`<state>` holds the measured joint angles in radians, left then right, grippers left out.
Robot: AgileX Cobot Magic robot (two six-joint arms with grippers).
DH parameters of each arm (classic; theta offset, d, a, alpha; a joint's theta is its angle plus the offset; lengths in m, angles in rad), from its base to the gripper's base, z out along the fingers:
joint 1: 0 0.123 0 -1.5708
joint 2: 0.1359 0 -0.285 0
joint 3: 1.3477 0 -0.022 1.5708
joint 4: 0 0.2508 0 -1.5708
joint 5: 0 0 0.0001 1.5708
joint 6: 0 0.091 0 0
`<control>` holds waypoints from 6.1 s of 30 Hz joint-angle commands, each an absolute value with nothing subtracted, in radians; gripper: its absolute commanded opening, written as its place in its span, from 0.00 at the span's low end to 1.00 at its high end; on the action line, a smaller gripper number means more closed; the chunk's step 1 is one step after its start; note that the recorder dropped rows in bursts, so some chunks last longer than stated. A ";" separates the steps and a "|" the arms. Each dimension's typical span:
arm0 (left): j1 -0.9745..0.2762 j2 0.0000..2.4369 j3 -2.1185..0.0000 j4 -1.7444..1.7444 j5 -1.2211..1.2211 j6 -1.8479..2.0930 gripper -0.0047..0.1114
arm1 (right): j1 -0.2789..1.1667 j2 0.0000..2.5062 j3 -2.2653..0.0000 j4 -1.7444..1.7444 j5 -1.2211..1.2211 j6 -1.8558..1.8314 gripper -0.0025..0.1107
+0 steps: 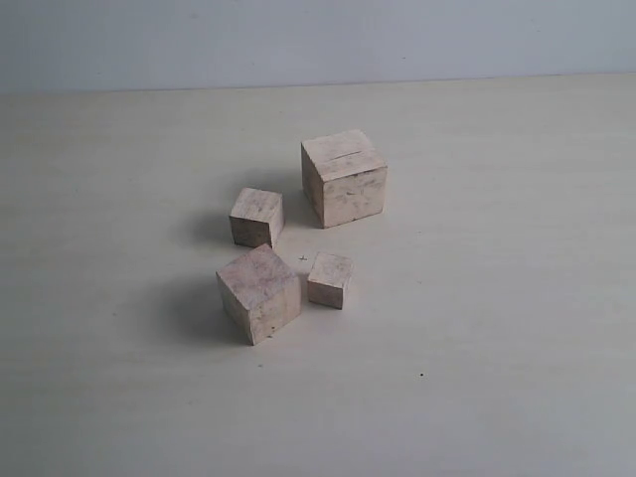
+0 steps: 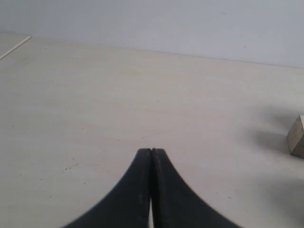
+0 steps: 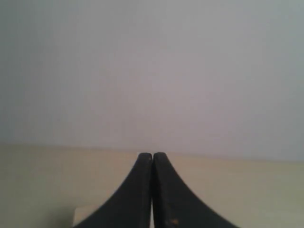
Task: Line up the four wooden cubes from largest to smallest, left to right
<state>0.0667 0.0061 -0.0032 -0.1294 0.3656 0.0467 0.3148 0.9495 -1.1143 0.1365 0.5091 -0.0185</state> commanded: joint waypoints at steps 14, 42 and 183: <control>0.061 0.000 0.000 -0.128 0.357 0.046 0.04 | 0.455 1.429 -1.144 0.512 0.752 -0.054 0.02; 0.061 0.000 0.000 -0.128 0.357 0.046 0.04 | 0.713 1.765 -1.522 0.000 0.810 0.164 0.05; 0.061 0.000 0.000 -0.128 0.357 0.046 0.04 | 0.799 2.287 -1.815 0.687 0.866 -1.496 0.02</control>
